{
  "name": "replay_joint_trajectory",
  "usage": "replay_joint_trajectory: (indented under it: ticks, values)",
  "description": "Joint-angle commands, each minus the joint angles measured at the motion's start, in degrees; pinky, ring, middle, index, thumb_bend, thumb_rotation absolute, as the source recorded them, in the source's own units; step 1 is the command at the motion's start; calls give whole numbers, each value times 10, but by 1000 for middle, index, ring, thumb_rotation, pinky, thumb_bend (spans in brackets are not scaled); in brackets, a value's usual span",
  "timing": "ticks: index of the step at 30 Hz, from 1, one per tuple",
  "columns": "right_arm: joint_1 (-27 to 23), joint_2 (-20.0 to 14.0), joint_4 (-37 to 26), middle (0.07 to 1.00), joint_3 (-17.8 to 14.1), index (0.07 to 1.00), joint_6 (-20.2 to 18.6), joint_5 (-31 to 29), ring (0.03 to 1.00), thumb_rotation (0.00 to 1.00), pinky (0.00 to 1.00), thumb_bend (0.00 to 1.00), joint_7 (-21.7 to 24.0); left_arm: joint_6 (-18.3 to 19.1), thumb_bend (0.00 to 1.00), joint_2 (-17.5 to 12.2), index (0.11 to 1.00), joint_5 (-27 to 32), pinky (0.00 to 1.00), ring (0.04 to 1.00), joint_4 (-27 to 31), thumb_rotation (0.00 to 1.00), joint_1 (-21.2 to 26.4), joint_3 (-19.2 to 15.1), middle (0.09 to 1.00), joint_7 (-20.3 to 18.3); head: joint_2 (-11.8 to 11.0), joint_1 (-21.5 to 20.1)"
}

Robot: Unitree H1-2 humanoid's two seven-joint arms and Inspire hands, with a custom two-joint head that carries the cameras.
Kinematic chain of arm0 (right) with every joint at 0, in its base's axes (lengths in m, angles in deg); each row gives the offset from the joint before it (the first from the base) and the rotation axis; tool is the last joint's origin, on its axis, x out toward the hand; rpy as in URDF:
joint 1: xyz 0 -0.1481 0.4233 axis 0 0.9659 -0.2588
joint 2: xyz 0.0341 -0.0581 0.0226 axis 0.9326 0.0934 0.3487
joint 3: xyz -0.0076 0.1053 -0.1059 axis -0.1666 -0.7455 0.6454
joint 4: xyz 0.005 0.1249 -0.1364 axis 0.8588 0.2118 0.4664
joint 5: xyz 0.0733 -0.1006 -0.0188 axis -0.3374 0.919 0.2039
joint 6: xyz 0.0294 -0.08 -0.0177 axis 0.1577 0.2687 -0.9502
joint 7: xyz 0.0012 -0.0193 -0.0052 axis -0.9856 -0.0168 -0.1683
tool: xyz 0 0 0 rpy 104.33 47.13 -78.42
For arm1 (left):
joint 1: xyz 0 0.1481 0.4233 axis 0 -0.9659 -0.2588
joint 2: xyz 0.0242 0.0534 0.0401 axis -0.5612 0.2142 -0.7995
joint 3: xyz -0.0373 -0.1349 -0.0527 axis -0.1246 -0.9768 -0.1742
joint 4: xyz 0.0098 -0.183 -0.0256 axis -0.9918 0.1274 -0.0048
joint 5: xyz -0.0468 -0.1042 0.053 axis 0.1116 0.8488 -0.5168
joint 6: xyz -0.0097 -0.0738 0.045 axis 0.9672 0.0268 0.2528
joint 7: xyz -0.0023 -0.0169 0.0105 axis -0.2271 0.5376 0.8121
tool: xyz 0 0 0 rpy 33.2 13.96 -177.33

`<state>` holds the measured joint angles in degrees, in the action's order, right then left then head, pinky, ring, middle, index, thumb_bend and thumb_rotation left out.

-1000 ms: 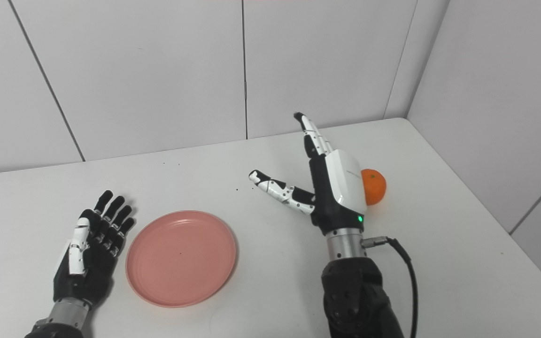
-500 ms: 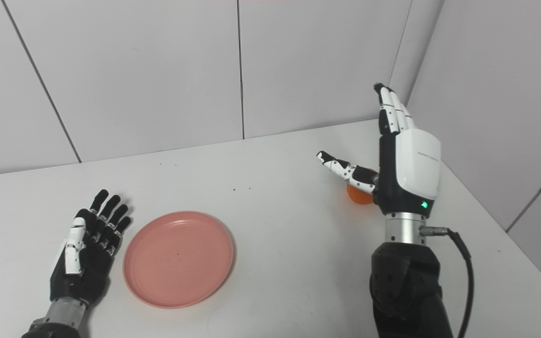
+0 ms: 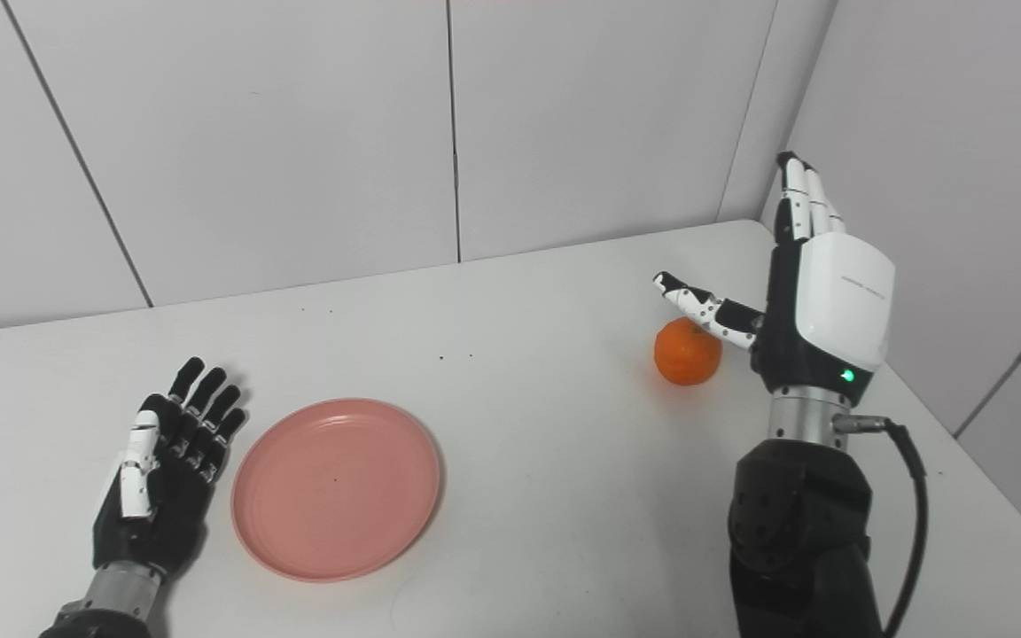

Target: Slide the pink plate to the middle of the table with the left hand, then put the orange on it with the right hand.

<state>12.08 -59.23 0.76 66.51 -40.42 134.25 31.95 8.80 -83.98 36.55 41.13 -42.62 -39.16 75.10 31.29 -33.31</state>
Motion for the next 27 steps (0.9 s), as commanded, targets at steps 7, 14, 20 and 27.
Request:
replay_joint_trajectory:
  ticks: [7, 14, 20, 27]
  values:
    - [-11, -22, 37, 920, -2, 930, -12, -22, 860, 547, 706, 881, 8, 32, 354, -3, 947, -3, 990, 967, -24, 1000, -22, 2, 964, 8, 1, 1]
    - [-14, -32, 71, 924, 1, 936, -17, -39, 879, 507, 746, 891, 12, 35, 359, -3, 953, -3, 987, 967, -25, 1000, -22, 3, 968, 8, 2, 2]
    - [-18, -41, 103, 899, 12, 921, -19, -39, 864, 495, 741, 914, 3, 38, 351, -3, 943, -9, 975, 958, -19, 1000, -24, 4, 960, 14, 5, 6]
    - [-25, -43, 137, 910, 25, 925, -21, -49, 870, 497, 751, 932, -4, 39, 343, -8, 939, -13, 968, 953, -12, 1000, -28, 5, 955, 16, 3, 2]
